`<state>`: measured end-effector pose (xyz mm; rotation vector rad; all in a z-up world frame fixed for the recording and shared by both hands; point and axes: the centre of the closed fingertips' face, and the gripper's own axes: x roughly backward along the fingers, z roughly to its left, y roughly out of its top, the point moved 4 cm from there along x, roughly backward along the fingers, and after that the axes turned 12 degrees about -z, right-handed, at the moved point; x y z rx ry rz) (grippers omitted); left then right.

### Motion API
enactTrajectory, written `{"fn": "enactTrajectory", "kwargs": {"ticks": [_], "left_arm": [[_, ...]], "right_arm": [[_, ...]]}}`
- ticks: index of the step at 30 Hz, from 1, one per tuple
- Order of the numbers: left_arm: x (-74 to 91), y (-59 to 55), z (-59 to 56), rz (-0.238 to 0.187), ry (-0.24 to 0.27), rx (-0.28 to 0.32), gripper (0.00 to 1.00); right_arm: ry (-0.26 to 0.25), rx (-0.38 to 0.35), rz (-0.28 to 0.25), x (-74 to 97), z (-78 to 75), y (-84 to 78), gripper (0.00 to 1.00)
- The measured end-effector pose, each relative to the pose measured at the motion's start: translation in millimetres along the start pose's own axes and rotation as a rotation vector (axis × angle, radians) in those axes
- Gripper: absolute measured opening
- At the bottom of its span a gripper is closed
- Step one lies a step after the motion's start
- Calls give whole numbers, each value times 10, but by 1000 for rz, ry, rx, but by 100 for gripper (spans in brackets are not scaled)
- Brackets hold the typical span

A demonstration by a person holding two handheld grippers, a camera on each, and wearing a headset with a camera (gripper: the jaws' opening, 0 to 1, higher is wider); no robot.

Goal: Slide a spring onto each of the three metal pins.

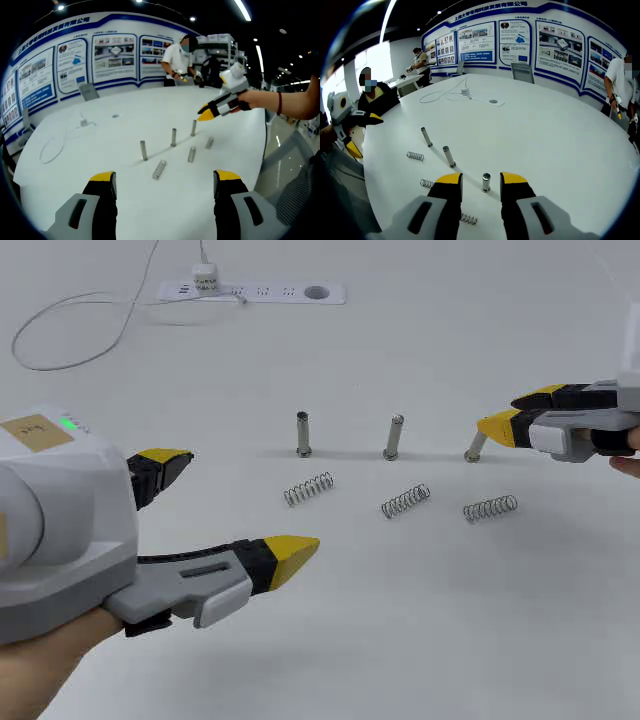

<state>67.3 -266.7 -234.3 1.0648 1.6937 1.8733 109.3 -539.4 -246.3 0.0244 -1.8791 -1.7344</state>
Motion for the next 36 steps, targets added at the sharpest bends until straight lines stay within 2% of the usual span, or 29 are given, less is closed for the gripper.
{"fn": "enactTrajectory", "kwargs": {"ticks": [5, 12, 17, 24, 28, 36], "left_arm": [[-47, -20, 59, 11, -5, 2, 76], [-158, -99, 104, 50, -46, -20, 68], [-258, -144, 134, 70, -60, -47, 65], [-398, -235, 192, 92, -77, -43, 57], [-463, -324, 216, 124, -96, -58, 51], [-582, -450, 234, 157, -131, -82, 37]], "right_arm": [[10, -4, -11, 53, 58, 21, 39], [38, 0, -22, 157, 176, 19, 48], [56, 3, -21, 240, 256, -17, 54], [73, -12, -27, 353, 353, -96, 61], [83, -31, -46, 407, 421, -134, 63], [105, -49, -77, 483, 541, -167, 65]]}}
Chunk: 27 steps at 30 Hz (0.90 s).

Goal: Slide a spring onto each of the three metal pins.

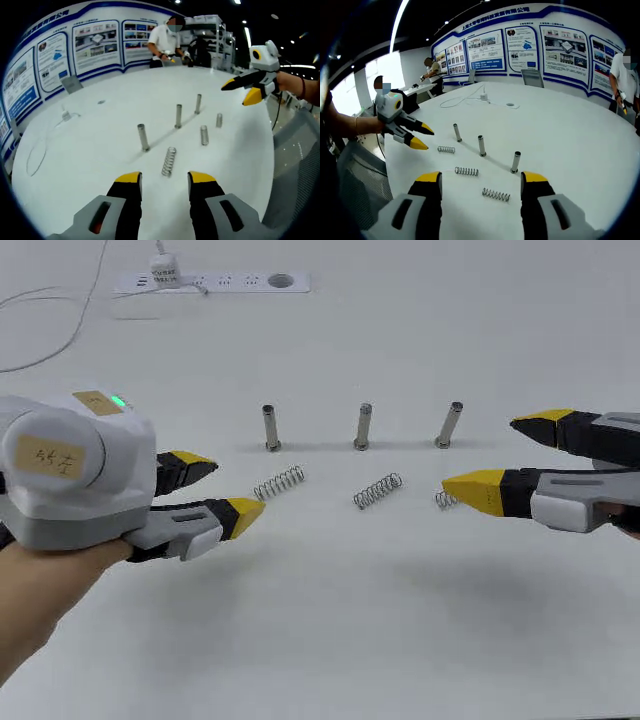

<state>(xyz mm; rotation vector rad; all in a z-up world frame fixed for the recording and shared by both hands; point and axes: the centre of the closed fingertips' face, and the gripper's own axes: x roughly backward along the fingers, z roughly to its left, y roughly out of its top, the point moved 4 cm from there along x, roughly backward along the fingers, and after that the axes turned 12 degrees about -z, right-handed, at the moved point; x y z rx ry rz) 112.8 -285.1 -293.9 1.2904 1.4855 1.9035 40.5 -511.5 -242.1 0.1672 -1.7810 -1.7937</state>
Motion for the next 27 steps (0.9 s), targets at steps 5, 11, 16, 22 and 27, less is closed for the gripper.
{"fn": "enactTrajectory", "kwargs": {"ticks": [5, 11, 16, 22, 27], "left_arm": [[-67, -73, 7, 34, -17, -10, 35], [-138, -63, 4, 38, -24, -40, 31], [-218, -80, -1, 45, -43, -24, 31], [-278, -124, -3, 70, -69, -4, 27], [-312, -155, 2, 87, -84, 8, 23]], "right_arm": [[-1, 5, 3, -6, 12, -54, 67], [-6, -24, -13, 15, 41, -93, 69], [-12, -11, -22, 25, 43, -98, 70], [-20, -7, -14, 31, 33, -131, 71], [-25, -3, -7, 38, 19, -148, 71]]}}
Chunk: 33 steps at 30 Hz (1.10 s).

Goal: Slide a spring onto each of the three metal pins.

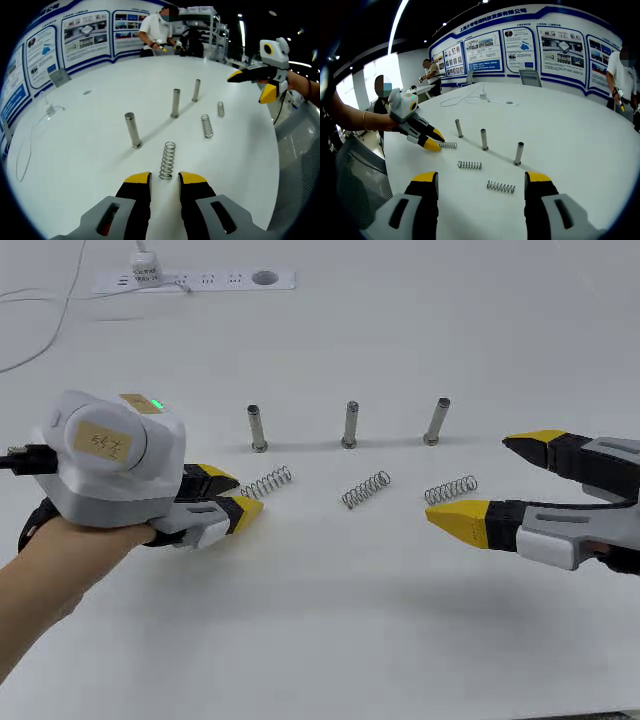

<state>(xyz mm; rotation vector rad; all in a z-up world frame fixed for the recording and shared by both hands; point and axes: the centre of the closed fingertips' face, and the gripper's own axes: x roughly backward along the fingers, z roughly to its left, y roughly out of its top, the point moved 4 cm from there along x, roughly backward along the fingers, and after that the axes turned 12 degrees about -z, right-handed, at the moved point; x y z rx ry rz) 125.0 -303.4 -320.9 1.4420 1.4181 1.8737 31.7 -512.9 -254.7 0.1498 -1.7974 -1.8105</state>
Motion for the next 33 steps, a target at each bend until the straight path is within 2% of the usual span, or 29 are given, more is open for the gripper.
{"fn": "enactTrajectory", "kwargs": {"ticks": [4, 8, 18, 26, 30, 33], "left_arm": [[1, 3, -14, 0, -10, -4, 20], [-2, -1, -22, 2, -13, -21, 12], [-8, 8, -60, -12, -26, -77, 10], [34, 116, -84, -76, -19, -77, 10], [80, 197, -109, -129, -4, -44, 10], [113, 261, -163, -170, -7, -8, 10]], "right_arm": [[0, 3, 14, 1, -1, -19, 71], [-2, 5, 18, 3, -1, -26, 70], [-11, 4, 17, 14, -25, 0, 71], [-23, -11, 1, 12, -32, 44, 73], [-29, -40, -14, -4, -29, 55, 72], [-32, -82, -44, -18, -22, 108, 70]]}}
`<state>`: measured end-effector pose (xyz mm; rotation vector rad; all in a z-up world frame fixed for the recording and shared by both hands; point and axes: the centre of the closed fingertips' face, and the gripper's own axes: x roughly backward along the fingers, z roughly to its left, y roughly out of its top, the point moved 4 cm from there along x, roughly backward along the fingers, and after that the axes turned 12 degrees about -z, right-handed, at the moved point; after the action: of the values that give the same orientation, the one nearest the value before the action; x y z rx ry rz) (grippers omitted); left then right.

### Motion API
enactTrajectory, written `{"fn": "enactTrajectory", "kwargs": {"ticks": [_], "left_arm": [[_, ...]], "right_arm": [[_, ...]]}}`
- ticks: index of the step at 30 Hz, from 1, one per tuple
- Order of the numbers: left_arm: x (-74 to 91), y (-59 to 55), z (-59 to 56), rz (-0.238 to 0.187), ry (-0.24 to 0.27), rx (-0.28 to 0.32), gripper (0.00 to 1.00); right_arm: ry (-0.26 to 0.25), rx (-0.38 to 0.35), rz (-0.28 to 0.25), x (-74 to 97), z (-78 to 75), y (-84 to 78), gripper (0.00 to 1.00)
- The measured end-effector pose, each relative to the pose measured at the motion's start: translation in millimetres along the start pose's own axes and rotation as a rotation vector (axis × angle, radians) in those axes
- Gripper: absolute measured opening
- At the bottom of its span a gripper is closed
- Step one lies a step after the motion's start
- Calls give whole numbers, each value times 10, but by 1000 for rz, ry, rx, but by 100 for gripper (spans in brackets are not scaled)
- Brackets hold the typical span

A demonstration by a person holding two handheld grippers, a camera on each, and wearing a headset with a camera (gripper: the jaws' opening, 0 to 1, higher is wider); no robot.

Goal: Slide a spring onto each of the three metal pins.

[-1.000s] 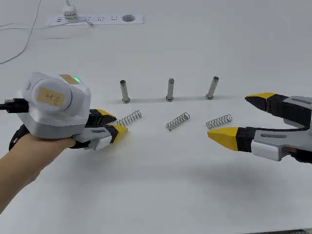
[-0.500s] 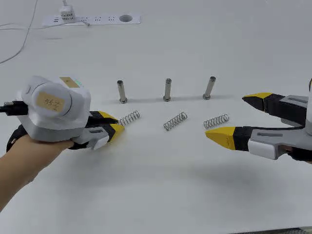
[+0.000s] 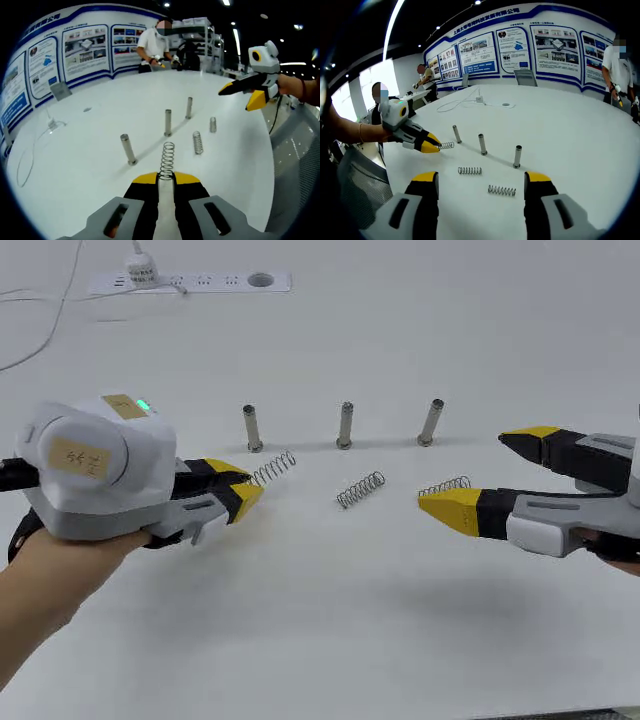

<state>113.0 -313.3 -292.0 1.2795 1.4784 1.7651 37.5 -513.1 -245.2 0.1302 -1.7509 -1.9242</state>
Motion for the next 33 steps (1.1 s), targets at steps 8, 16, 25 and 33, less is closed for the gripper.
{"fn": "enactTrajectory", "kwargs": {"ticks": [8, 16, 25, 33], "left_arm": [[54, 171, -128, -106, 11, 86, 10], [91, 387, -212, -232, 8, 240, 10], [133, 484, -289, -331, -12, 405, 10], [130, 473, -355, -346, -25, 446, 10]], "right_arm": [[15, -26, -41, -96, 79, 147, 65], [73, -128, -102, -235, 273, 281, 61], [102, -248, -166, -381, 420, 410, 54], [127, -336, -180, -504, 511, 434, 46]]}}
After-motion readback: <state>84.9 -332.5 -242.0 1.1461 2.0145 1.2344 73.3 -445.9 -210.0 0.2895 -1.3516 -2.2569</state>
